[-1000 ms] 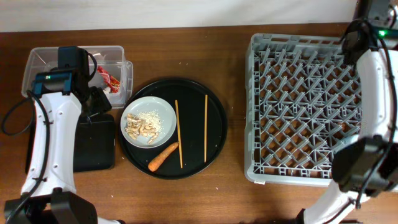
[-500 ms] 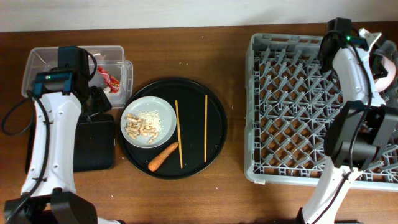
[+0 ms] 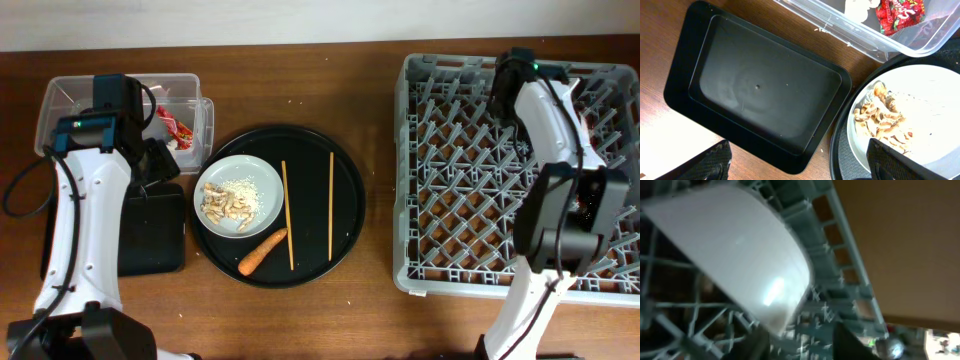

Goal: Sort waste into correct bins and load items into the dishwasher rack
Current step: 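Place the pink bowl upright in the rack's far corner with the right gripper, then grasp one wooden chopstick with the right gripper and place it in the rack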

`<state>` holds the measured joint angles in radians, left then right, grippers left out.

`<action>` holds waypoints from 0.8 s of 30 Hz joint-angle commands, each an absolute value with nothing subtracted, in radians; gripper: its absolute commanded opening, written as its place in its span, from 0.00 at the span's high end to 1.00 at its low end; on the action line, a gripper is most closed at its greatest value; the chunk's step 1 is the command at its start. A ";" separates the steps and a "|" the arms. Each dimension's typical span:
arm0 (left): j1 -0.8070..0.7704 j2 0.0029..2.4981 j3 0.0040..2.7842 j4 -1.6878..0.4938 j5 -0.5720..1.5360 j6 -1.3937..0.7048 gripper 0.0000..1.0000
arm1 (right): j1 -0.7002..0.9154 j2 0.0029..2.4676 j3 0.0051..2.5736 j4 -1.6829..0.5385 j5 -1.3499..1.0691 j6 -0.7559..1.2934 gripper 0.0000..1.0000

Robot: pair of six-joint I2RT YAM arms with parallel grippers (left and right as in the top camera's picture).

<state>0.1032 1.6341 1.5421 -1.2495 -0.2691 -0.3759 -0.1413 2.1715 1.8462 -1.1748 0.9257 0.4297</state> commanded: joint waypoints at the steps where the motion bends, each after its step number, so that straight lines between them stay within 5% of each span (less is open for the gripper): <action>1: 0.106 1.615 1.546 -1.251 -0.266 -0.389 0.05 | -0.138 1.954 1.847 -1.184 0.741 0.419 0.39; 5: 0.106 1.615 1.546 -1.250 -0.266 -0.389 0.01 | -0.138 1.760 1.847 -1.209 0.305 0.234 0.09; 7: 0.106 1.615 1.546 -1.249 -0.265 -0.390 0.01 | -0.127 1.701 1.847 -1.232 -0.072 0.119 0.10; 9: 0.106 1.615 1.546 -1.246 -0.228 -0.389 0.01 | -0.046 1.697 1.845 -1.262 -0.165 0.119 0.10; 16: 0.106 1.615 1.546 -1.248 -0.206 -0.389 0.01 | 0.402 1.909 1.844 -1.259 -0.119 0.215 0.14; 24: 0.106 1.615 1.546 -1.251 -0.206 -0.389 0.01 | 0.580 2.224 1.844 -1.185 -0.066 0.411 0.27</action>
<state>0.1032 1.6341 1.5421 -1.2488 -0.2127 -0.3836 0.5610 2.1685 1.8442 -1.1950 -0.0864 0.3149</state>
